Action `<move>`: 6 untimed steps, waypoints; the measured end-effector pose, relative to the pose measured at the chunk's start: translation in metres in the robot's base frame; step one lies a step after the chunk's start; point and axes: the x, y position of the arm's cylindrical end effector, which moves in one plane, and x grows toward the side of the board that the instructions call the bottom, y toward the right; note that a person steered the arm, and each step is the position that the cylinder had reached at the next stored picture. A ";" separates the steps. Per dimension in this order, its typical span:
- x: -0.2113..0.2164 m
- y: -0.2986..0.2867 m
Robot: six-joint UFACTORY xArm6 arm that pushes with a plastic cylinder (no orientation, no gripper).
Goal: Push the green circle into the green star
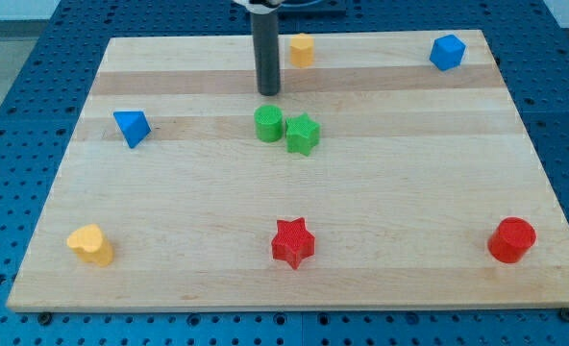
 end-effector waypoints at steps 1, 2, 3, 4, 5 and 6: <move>0.036 -0.026; 0.052 -0.040; 0.052 -0.037; 0.054 -0.026; 0.060 -0.016; 0.068 0.000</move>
